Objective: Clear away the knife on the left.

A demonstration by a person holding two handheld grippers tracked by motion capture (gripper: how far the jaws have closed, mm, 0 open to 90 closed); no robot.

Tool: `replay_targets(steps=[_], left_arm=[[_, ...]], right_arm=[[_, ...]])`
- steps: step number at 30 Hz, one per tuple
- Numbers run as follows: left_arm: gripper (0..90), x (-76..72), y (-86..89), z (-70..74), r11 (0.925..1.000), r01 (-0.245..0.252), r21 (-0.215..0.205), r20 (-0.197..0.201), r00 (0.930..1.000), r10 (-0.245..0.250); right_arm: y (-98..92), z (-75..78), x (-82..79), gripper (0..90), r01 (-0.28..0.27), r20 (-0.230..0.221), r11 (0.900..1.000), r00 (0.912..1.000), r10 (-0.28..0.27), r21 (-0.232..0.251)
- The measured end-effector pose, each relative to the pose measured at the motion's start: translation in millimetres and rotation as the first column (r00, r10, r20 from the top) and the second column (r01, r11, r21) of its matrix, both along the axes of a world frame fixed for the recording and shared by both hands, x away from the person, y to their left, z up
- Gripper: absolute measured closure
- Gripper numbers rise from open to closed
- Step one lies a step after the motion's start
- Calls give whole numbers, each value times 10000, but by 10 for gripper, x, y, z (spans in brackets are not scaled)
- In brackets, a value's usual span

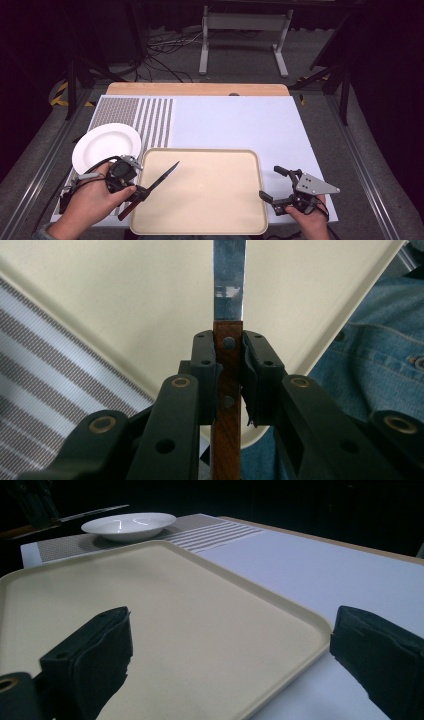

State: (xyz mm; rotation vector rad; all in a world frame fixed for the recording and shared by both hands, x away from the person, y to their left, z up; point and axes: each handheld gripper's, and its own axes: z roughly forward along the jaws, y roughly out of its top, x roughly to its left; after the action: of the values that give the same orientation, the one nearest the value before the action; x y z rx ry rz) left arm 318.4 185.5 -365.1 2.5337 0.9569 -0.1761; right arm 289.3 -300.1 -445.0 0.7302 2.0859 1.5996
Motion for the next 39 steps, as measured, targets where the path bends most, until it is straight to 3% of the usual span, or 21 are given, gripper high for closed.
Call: replay_targets(steps=[8, 14, 17, 27, 37, 39], left_arm=[[777, 33, -122, -10, 9998, -22, -199, -157, 9999, 19], [777, 67, -211, -104, 9999, -112, -30, -359, 9993, 111], [777, 83, -222, -148, 9998, -155, -152, -465, 9988, 147], [776, 135, -267, -420, 9988, -480, 121, -1186, 9917, 491], [777, 173, -294, -546, 9978, -489, 458, -1484, 9874, 552], [776, 188, -295, -557, 9971, -547, 525, -1382, 9885, 615]], right_arm=[[-14, 3, 2, 40, 32, 38, 10000, 10000, -31, -28], [-18, 5, -1, 41, 12, 23, 10000, 10000, -12, 0], [-22, 7, 0, 41, 14, 35, 10000, 10000, -14, -19], [-27, 9, 0, 41, -15, 67, 10000, 10000, 15, 5], [-27, 7, 0, 41, -37, 51, 10000, 10000, 37, -10], [-26, 7, 1, 42, -28, 49, 10000, 10000, 28, -12]])
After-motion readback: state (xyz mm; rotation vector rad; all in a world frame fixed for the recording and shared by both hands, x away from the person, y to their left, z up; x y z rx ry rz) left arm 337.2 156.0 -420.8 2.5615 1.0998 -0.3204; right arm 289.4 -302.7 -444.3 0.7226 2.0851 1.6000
